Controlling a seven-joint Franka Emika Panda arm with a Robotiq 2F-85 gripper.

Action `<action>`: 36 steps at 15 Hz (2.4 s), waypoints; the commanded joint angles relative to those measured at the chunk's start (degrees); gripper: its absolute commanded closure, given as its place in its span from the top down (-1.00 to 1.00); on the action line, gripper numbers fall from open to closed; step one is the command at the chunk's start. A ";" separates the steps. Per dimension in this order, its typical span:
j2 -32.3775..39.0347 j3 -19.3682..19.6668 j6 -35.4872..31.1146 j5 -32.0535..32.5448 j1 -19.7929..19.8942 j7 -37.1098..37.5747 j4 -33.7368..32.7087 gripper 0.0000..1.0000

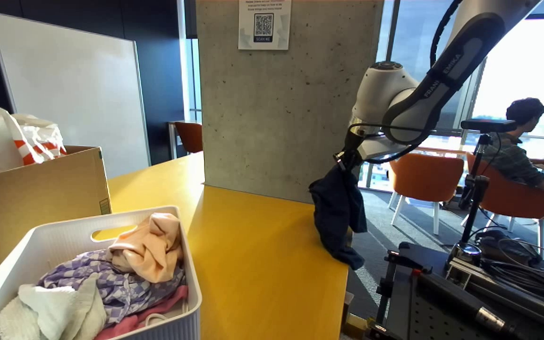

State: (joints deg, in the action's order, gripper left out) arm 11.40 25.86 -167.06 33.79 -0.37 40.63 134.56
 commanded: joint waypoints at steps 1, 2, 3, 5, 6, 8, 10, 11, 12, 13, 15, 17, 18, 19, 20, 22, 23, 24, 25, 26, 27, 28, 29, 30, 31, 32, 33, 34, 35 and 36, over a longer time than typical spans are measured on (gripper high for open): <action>7.19 8.61 9.24 9.83 -12.00 15.08 -12.90 -0.94; 8.76 9.00 13.25 13.01 -15.35 18.66 -15.07 -0.94; 9.53 7.92 17.00 16.88 -17.03 21.75 -15.85 -0.94; 10.79 -0.40 26.15 21.72 -15.82 23.87 -18.53 -0.94; 11.67 -4.09 29.84 23.53 -16.06 24.40 -19.63 -0.94; 13.31 -11.45 33.85 24.93 -16.18 23.65 -21.33 -0.81; 13.34 -17.58 32.58 25.45 -16.12 23.02 -21.80 -0.24; 12.62 -19.61 30.28 25.71 -15.57 22.94 -21.32 -0.09; 11.63 -21.20 27.94 26.01 -15.01 23.12 -20.52 0.03; 10.19 -22.25 26.50 26.17 -14.54 23.38 -19.33 0.20; 7.25 -23.52 24.14 25.25 -13.45 23.20 -16.54 0.46; 4.20 -24.61 22.55 22.67 -11.57 20.82 -12.85 0.76; 2.85 -24.89 21.91 21.83 -10.76 20.35 -11.02 0.93; 1.17 -25.08 21.44 20.74 -9.75 19.44 -8.57 0.99; -0.44 -25.22 21.03 19.49 -8.78 18.36 -6.02 1.00; -2.48 -25.08 18.87 16.78 -6.58 14.81 -1.86 1.00; -2.68 -24.74 18.16 15.68 -5.78 13.28 -0.72 1.00; -2.56 -24.33 17.86 14.50 -4.93 11.74 -0.14 1.00; -1.81 -23.50 16.36 13.27 -3.33 9.76 -0.27 1.00; -0.86 -22.96 14.84 11.38 -1.84 7.38 -0.44 1.00; 0.39 -22.17 14.09 9.89 -0.56 5.30 -1.32 1.00; 1.84 -21.63 13.00 7.81 0.84 1.62 -2.42 1.00; 3.22 -22.11 12.58 5.41 2.83 -2.87 -3.43 1.00; 5.13 -23.98 11.65 4.10 5.43 -7.90 -4.34 1.00; 6.62 -26.68 10.85 2.56 8.28 -12.35 -4.87 1.00; 8.12 -28.02 10.84 0.56 9.36 -17.04 -6.05 1.00; 9.34 -29.35 11.72 -1.50 10.32 -21.58 -6.95 1.00; 10.27 -30.92 12.78 -3.43 11.52 -25.96 -7.66 1.00; 11.06 -31.50 12.69 -3.98 11.99 -29.58 -7.83 1.00; 11.80 -32.77 12.53 -5.00 13.15 -33.60 -8.09 1.00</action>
State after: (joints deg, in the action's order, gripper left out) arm 20.68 -3.11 -155.19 32.49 9.72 17.77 128.61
